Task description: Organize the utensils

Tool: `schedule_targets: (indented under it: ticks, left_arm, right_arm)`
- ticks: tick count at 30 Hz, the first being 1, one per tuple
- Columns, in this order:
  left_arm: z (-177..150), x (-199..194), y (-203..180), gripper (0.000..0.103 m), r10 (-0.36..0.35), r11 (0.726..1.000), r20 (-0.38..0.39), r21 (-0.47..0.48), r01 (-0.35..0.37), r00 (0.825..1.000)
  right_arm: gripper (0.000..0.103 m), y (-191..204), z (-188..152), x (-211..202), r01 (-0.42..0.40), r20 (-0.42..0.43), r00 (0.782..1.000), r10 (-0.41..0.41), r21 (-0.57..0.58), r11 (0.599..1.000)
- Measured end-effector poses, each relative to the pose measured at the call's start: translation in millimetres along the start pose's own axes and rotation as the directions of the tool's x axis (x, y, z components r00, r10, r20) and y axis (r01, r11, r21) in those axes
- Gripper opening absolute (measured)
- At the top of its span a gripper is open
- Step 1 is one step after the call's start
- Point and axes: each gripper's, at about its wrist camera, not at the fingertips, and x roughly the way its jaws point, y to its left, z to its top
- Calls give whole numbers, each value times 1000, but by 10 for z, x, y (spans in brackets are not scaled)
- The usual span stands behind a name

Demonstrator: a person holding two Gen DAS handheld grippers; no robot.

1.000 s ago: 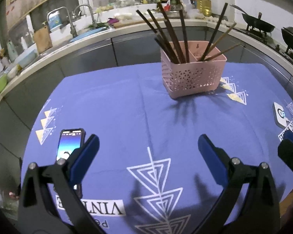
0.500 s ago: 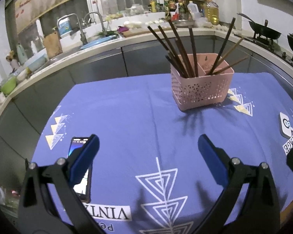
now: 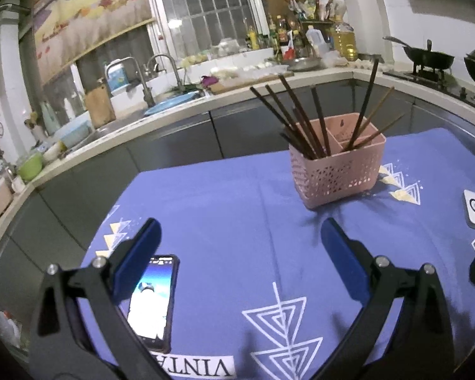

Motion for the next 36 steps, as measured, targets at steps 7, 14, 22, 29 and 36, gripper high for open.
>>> schedule_targets:
  ticks: [7,14,22,29,36]
  left_arm:
    - [-2,-68,-12,97,9,1000,37,6,-10,999]
    - [7,-84,33,97,-7,1000,46,-18,8,999]
    - [21,-115,46,97,-9,1000,66,-20,10,998]
    - [51,-164,50,97,-22,999,86,-37,25,996]
    - [51,-172,47,97,-19,999,91,-46,23,996]
  right_arm:
    - [99,84,-62,39,-12,-12,1000,12,-52,999]
    - [99,90,-69,62,21,-12,1000,-22,-83,996]
    - [99,46,1,55,59,-11,998,-60,-78,995]
    - [99,3,77,-55,47,33,998,-45,-66,997]
    - [99,27,137,-157,-40,79,996,47,-93,995]
